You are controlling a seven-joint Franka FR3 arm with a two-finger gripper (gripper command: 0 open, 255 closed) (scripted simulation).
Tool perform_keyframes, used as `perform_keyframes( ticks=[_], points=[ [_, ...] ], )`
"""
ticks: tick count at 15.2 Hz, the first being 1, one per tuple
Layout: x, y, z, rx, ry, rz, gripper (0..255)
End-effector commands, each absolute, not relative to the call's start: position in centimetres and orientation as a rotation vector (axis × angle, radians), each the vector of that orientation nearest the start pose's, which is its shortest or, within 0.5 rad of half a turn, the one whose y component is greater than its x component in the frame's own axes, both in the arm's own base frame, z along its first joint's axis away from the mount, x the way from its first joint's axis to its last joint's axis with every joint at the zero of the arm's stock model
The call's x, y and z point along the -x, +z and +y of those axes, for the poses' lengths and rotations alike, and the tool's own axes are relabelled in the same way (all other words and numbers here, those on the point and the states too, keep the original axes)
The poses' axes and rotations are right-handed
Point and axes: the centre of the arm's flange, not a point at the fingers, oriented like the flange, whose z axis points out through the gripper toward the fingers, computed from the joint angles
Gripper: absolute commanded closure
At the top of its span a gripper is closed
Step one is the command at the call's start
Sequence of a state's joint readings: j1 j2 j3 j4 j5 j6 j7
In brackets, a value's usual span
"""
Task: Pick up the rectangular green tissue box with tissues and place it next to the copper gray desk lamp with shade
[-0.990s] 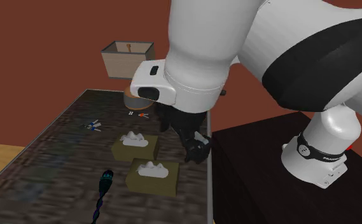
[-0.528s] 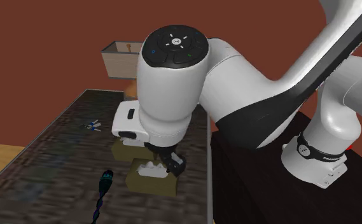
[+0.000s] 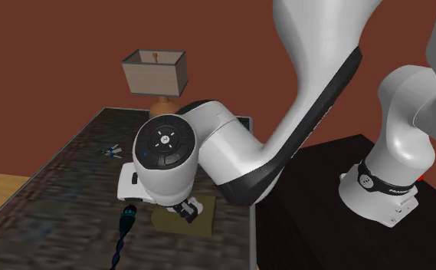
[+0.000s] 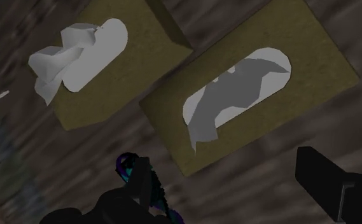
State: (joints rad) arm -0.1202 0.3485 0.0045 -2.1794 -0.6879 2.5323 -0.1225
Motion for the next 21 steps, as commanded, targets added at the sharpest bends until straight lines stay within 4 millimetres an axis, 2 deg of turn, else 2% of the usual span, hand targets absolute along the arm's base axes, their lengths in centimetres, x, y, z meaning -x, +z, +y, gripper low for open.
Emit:
perform_keyframes(
  ticks=[1,9,16,17,21],
  points=[
    [-56.5,21.1,-6.6,3.386,0.095,-1.043,0],
    [-56.7,17.4,-8.2,3.386,0.095,-1.043,0],
    [-56.7,17.4,-8.2,3.386,0.095,-1.043,0],
    [-56.7,17.4,-8.2,3.386,0.095,-1.043,255],
    [-56.7,17.4,-8.1,3.386,0.095,-1.043,255]
  ],
)
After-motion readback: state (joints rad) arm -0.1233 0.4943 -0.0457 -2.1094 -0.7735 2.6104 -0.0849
